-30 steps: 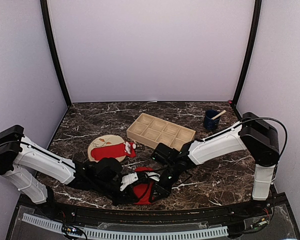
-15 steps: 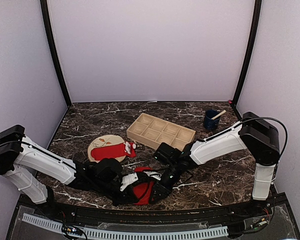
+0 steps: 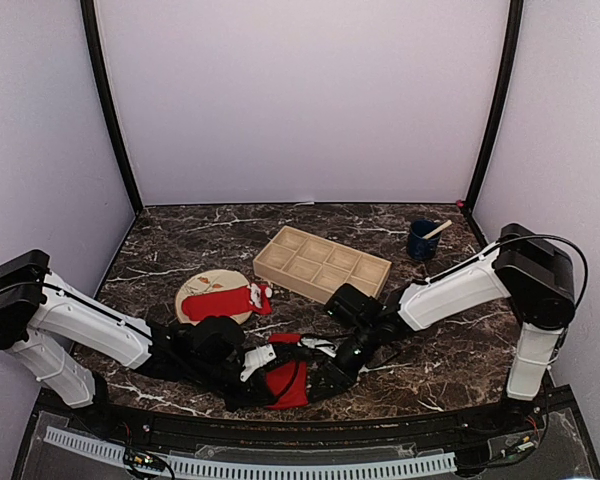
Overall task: Roll the socks
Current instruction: Roll the sock at the center of the board.
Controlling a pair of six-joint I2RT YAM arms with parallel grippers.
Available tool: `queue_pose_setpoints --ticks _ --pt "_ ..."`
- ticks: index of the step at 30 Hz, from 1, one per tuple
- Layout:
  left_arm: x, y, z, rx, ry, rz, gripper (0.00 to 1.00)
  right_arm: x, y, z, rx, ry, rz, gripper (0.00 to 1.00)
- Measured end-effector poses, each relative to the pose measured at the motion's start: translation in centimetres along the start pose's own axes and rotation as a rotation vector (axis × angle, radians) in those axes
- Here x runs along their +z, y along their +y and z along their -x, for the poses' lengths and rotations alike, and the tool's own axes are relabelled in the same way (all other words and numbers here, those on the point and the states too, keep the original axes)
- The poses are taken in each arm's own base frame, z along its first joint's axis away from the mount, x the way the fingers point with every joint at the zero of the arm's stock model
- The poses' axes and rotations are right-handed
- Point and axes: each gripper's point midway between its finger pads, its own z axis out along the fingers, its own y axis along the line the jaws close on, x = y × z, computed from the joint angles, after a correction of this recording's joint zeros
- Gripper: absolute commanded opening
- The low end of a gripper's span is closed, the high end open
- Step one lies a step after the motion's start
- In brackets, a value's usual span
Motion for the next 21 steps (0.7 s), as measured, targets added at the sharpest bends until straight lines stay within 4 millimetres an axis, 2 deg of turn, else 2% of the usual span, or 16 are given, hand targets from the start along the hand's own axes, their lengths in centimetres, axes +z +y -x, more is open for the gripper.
queue_pose_setpoints --ticks 7,14,18,21 --pt "-0.2 0.5 0.2 -0.03 -0.006 -0.01 0.0 -0.7 -0.3 -0.8 0.026 -0.029 -0.031 0.29" --pt "-0.6 0.8 0.8 -0.069 -0.003 -0.055 0.0 -1.9 -1.5 -1.1 0.023 -0.098 -0.141 0.28" --pt "-0.6 0.9 1.2 -0.099 0.01 -0.098 0.0 -3.1 -1.9 -0.8 -0.019 -0.161 -0.243 0.28" --pt "-0.3 0.9 1.2 -0.124 0.033 -0.13 0.0 -3.4 -1.5 -0.1 -0.085 -0.202 -0.318 0.28"
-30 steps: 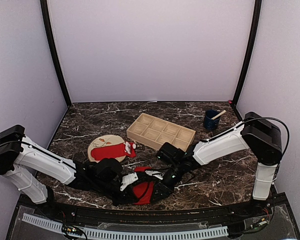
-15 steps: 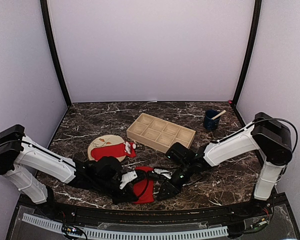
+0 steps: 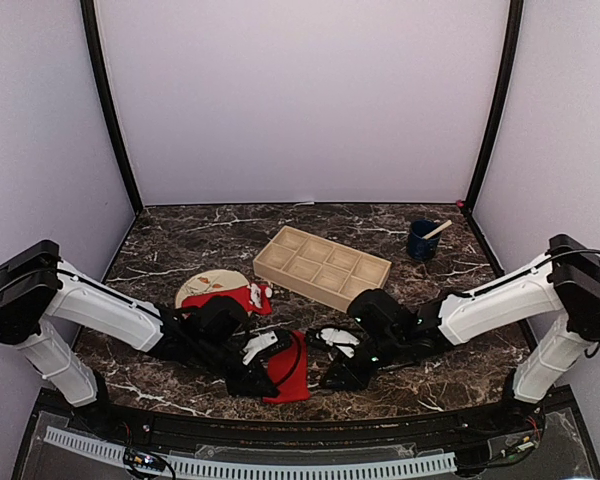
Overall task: Roll the socks
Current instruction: Roll the sock at the center of the board.
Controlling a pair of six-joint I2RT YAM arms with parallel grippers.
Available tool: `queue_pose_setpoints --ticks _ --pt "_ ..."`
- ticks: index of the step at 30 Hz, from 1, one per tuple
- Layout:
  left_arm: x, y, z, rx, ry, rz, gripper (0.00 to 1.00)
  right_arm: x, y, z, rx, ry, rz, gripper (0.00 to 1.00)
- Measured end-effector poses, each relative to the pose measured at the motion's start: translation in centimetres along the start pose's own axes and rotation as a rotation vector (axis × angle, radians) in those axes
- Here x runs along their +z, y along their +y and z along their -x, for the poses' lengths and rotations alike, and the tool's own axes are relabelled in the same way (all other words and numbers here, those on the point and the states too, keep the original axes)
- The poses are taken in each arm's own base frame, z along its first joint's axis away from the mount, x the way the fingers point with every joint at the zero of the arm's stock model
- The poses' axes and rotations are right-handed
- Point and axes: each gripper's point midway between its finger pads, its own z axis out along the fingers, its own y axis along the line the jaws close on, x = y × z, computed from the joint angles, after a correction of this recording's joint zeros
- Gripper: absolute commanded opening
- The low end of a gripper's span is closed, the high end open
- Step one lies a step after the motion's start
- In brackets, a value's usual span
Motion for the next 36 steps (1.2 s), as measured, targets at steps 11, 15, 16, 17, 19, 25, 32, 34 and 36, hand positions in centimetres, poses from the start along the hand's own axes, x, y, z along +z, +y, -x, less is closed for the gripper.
queue_pose_setpoints --ticks 11,15,16,17,19,25,32,34,36 --pt "1.0 -0.5 -0.6 -0.074 0.079 -0.119 0.0 -1.2 1.6 0.7 -0.235 -0.12 -0.17 0.29" --pt "1.2 -0.8 -0.7 -0.099 0.096 -0.162 0.0 -1.7 2.0 1.0 -0.291 -0.145 -0.187 0.29" --pt "1.3 -0.8 -0.8 -0.105 0.1 -0.17 0.0 -1.6 2.3 1.1 -0.307 -0.149 -0.186 0.29" --pt "1.3 -0.8 -0.8 -0.11 0.104 -0.177 0.0 -1.6 2.5 1.1 -0.319 -0.149 -0.184 0.29" --pt "1.3 -0.9 -0.8 -0.118 0.112 -0.19 0.0 -1.4 3.1 0.9 -0.356 -0.145 -0.176 0.29" --pt "1.4 -1.1 -0.9 -0.134 0.128 -0.209 0.0 -0.2 4.8 0.0 -0.457 -0.11 -0.15 0.3" --pt "1.3 -1.0 -1.1 -0.148 0.137 -0.222 0.0 1.3 6.0 0.2 -0.536 -0.079 -0.133 0.3" --pt "1.3 -1.0 -1.0 -0.148 0.139 -0.224 0.0 1.7 6.3 0.4 -0.555 -0.072 -0.131 0.31" --pt "1.4 -1.0 -1.0 -0.147 0.14 -0.226 0.0 2.2 6.4 0.5 -0.569 -0.064 -0.13 0.31"
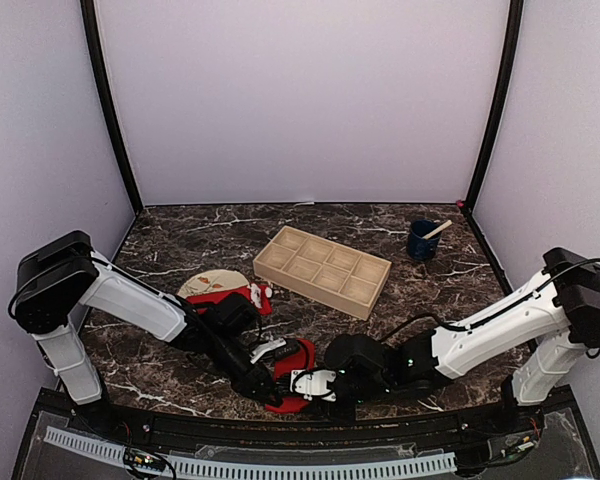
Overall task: Roll the socks
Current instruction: Roll the sock at the center of the board.
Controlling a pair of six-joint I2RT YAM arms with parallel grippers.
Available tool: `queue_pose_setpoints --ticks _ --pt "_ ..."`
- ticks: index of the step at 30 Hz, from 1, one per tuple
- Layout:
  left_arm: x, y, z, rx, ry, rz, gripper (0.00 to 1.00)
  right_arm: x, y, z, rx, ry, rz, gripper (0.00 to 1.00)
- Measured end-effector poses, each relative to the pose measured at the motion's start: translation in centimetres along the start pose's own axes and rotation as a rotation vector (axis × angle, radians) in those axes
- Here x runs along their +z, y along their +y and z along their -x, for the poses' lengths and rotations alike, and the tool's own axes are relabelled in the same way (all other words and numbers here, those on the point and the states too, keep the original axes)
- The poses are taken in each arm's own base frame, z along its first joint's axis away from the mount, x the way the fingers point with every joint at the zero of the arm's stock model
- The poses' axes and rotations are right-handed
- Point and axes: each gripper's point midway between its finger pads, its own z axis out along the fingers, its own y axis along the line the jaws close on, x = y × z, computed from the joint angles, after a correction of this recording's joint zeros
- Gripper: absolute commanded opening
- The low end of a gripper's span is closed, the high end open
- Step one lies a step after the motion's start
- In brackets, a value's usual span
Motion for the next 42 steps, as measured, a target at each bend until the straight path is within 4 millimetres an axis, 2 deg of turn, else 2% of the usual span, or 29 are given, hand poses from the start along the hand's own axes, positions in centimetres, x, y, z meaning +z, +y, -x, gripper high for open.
queue_pose_setpoints --ticks 17,30,42 --pt "0.2 -0.1 -0.2 -0.009 0.015 -0.02 0.0 1.8 -0.1 -1.3 -0.063 0.065 -0.003 0.36" --pt "0.2 -0.1 -0.3 -0.015 0.019 -0.032 0.0 2.3 -0.8 -1.8 -0.078 0.087 -0.04 0.37" --pt "0.3 -0.1 -0.3 -0.017 0.02 -0.032 0.0 2.5 -0.8 -1.9 -0.083 0.091 -0.039 0.16"
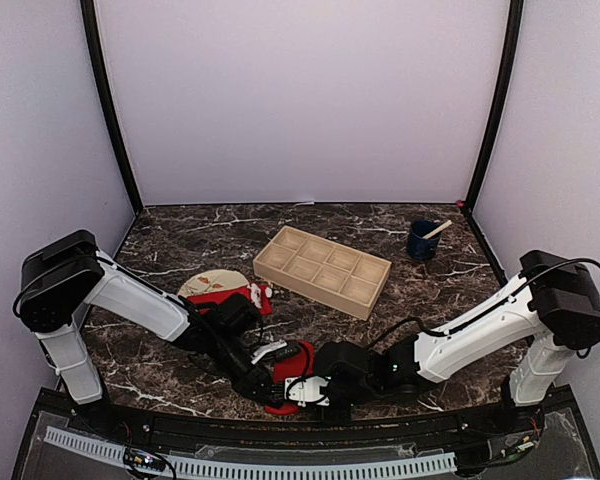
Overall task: Roll the socks
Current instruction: Roll the sock at the center of the board.
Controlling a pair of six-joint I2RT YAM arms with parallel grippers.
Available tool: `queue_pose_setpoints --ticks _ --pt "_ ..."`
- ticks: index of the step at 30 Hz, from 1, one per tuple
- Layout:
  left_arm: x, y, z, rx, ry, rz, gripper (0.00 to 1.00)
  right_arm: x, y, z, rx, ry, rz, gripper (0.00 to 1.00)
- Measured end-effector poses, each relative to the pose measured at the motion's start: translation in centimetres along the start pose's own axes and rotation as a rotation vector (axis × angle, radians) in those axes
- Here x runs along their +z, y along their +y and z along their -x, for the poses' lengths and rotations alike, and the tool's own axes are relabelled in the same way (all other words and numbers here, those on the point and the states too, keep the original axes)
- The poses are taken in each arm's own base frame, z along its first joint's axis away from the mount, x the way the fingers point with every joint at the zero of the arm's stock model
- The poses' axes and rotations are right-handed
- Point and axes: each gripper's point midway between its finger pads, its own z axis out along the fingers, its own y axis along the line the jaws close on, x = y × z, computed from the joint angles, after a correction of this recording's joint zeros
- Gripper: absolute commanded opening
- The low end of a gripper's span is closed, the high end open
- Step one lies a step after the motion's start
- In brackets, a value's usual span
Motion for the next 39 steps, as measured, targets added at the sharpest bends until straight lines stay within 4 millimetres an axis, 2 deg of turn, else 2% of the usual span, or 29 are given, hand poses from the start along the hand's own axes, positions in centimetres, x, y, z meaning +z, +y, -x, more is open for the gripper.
queue_pose_setpoints --ticks 7,8,11,16,25,32,39 --pt "0.0 0.1 0.0 -0.003 0.0 0.001 0.0 0.0 0.1 0.0 0.007 -0.001 0.004 0.0" --pt "0.0 0.1 0.0 -0.004 0.0 0.002 0.03 0.0 0.1 0.0 0.007 -0.001 0.005 0.0" --pt "-0.1 0.3 0.2 -0.017 -0.007 0.009 0.2 -0.1 0.1 0.0 0.009 -0.001 0.005 0.0" --pt "-0.7 0.5 1.0 -0.022 -0.053 0.03 0.29 -0.1 0.2 0.1 0.015 -0.002 0.009 0.0" --pt "-3.5 1.6 2.3 -0.043 -0.191 0.105 0.33 -0.2 0.3 0.1 0.067 -0.011 0.043 0.0" --pt "-4.6 1.6 2.4 -0.026 -0.263 0.149 0.34 -0.3 -0.3 -0.1 0.161 -0.021 0.098 0.0" --pt "-5.5 1.8 2.2 -0.008 -0.336 0.191 0.41 -0.6 -1.5 -0.3 0.289 -0.035 0.171 0.0"
